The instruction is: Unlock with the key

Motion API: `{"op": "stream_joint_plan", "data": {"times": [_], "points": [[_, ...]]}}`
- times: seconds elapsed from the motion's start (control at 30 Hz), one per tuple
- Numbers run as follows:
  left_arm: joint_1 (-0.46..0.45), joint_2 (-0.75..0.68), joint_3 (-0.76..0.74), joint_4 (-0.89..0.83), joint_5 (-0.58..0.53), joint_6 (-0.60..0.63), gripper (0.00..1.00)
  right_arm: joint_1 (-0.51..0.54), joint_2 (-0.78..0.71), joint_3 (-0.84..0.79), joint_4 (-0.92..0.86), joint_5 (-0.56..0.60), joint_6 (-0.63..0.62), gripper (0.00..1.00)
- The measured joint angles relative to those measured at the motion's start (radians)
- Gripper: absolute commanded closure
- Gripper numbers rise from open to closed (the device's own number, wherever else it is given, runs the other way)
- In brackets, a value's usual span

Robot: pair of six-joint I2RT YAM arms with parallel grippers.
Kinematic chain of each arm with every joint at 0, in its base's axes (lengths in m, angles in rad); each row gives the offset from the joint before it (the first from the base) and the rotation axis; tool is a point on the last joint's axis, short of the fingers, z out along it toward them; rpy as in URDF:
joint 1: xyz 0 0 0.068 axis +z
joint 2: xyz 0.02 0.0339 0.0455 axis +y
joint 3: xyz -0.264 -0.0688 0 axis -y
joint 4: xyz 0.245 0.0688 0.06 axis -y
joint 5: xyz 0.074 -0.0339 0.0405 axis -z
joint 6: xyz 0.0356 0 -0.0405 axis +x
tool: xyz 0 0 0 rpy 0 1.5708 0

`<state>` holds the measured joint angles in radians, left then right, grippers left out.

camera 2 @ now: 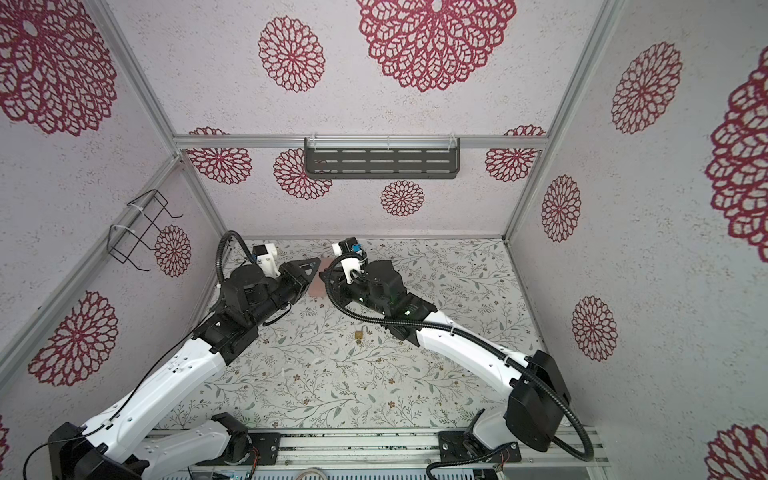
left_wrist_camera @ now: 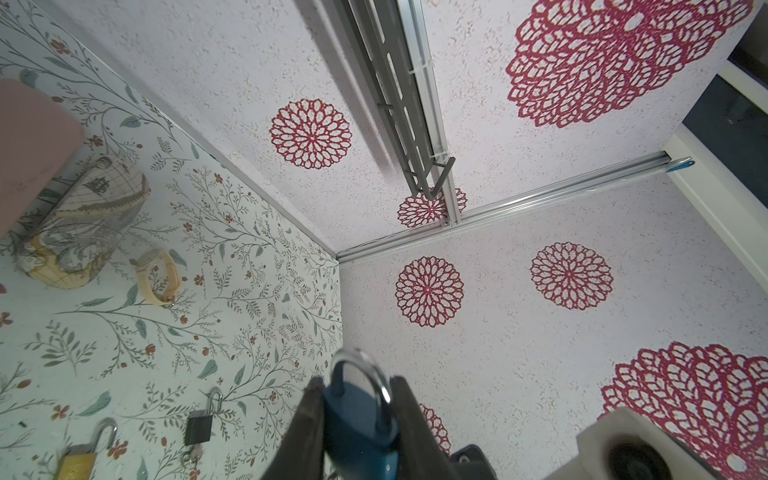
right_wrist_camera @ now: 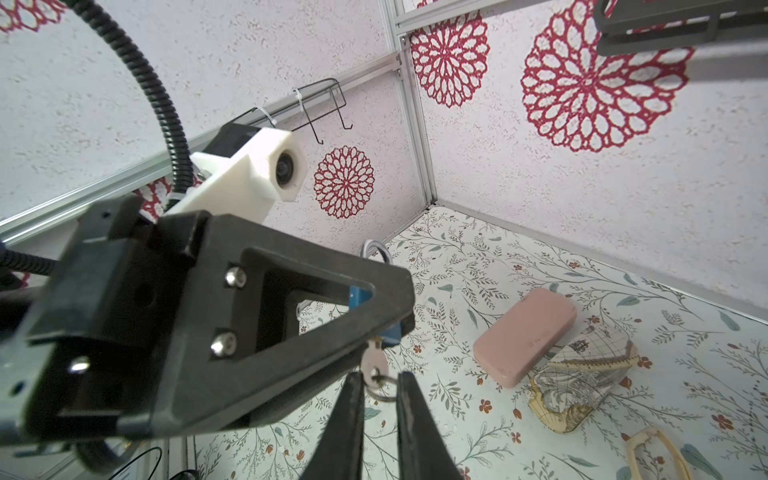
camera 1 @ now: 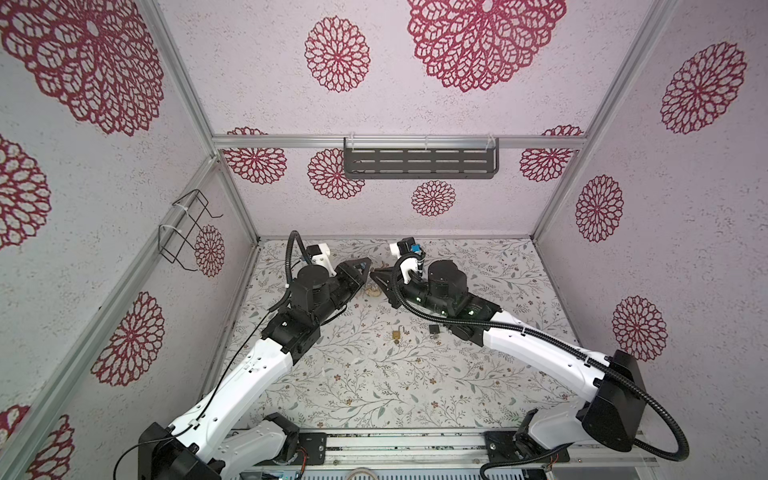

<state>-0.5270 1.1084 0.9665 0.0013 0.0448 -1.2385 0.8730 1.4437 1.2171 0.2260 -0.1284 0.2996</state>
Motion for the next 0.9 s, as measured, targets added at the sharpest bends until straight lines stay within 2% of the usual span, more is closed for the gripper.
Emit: {"op": "stream_joint_plan", "data": {"times": [0.33, 0.57, 0.67, 0.77, 0.9], "points": [[-0.006, 0.000, 0.023, -0.006, 0.041, -0.023, 1.00, 0.000, 0.010, 0.000, -0.001, 0.013, -0.020, 0.94], [-0.010, 0.000, 0.026, -0.011, 0.035, -0.020, 1.00, 0.000, 0.000, -0.014, 0.019, 0.009, -0.029, 0.91], [-0.010, 0.000, 0.026, -0.023, 0.021, 0.013, 1.00, -0.004, -0.034, -0.057, 0.022, -0.004, -0.023, 0.85], [-0.003, 0.000, 0.018, 0.009, 0.027, 0.056, 1.00, -0.026, -0.084, -0.101, 0.030, -0.053, 0.027, 0.77], [0.006, 0.004, -0.024, 0.117, 0.093, 0.105, 1.00, -0.115, -0.139, -0.181, 0.172, -0.175, 0.210, 0.73]]}}
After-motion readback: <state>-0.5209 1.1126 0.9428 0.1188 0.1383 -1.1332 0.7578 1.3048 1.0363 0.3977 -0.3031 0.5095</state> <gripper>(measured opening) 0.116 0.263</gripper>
